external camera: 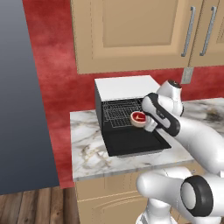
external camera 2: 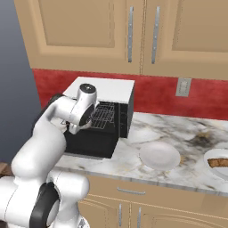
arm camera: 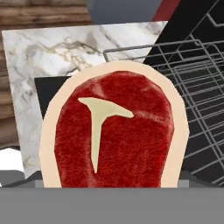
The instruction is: Open the toaster oven door. Place the baguette on the bottom rack in the toaster oven and place the steak on the top rack.
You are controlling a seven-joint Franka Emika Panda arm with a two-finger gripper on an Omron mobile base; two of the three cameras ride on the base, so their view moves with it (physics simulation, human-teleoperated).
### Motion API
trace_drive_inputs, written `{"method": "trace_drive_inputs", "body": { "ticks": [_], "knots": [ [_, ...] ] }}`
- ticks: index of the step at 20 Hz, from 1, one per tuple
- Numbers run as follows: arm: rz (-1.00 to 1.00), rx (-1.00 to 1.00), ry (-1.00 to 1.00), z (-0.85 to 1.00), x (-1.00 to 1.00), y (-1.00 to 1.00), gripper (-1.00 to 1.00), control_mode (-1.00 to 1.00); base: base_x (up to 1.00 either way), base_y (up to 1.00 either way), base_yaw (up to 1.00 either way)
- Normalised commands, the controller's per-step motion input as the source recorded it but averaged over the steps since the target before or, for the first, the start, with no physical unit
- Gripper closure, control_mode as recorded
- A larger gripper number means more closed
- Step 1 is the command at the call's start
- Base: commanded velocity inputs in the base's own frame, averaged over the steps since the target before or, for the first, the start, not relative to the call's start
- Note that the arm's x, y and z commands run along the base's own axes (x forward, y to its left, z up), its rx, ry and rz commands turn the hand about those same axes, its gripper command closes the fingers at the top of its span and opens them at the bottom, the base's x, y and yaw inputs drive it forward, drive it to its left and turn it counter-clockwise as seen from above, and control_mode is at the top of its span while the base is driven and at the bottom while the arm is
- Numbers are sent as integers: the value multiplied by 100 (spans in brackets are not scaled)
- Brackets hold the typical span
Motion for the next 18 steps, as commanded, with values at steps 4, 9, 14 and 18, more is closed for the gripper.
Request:
{"method": "trace_drive_inputs", "body": {
  "ticks": [4,9,14,18],
  "knots": [
    [-38,2,11,-15,22,1,100,-100,0,0,0],
    [-33,10,4,-3,7,4,100,-100,0,0,0],
    [-29,16,0,-42,6,1,100,-100,0,0,0],
    [-27,22,-1,-20,10,9,100,-100,0,0,0]
  ]
}}
